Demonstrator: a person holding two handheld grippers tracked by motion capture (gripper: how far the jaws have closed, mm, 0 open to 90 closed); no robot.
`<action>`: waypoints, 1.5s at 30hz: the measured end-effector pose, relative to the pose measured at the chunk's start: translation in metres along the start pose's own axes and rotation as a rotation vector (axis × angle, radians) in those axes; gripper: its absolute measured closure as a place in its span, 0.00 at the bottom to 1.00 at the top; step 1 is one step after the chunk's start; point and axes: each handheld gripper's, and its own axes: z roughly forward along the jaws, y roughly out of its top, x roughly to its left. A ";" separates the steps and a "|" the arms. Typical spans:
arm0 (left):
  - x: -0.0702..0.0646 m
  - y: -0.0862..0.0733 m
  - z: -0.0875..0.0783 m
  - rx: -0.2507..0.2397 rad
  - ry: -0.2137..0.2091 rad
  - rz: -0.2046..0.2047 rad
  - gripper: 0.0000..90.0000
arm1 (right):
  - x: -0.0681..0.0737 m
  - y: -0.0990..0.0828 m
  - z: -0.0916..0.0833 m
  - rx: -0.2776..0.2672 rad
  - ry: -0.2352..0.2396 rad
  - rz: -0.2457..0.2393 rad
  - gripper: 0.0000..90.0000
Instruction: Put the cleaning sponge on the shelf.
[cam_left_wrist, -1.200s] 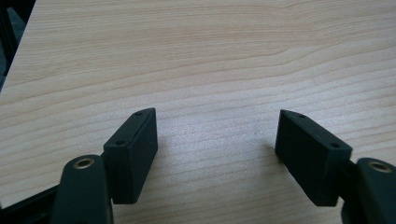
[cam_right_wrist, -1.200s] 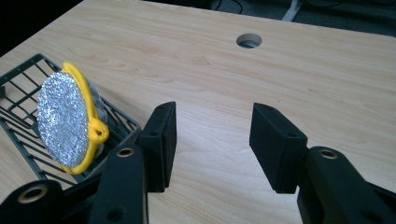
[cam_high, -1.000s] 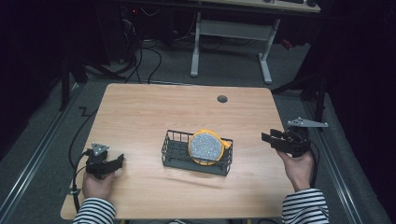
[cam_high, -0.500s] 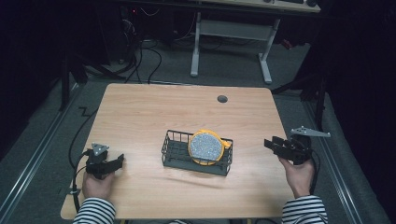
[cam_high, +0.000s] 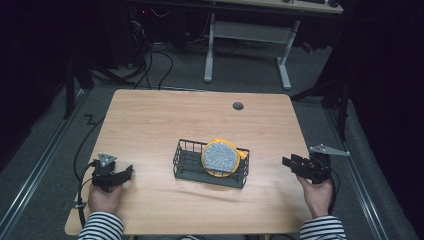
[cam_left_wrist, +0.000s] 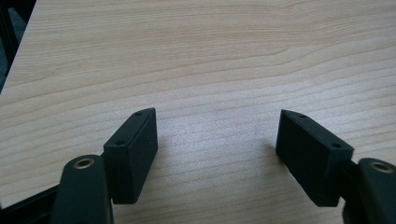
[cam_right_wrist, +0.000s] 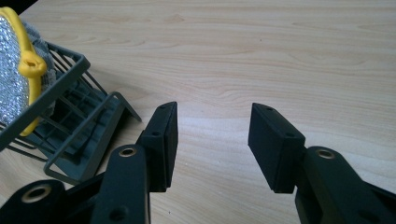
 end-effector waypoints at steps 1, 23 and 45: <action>0.000 0.000 0.000 0.000 0.000 0.000 0.33 | 0.000 -0.002 0.001 0.002 0.000 0.003 0.59; 0.000 0.000 0.000 0.000 0.001 0.000 0.33 | 0.003 -0.028 0.032 0.015 0.000 0.028 0.57; 0.000 0.000 0.000 0.000 -0.001 0.000 0.33 | 0.010 -0.049 0.063 0.073 -0.121 -0.054 0.48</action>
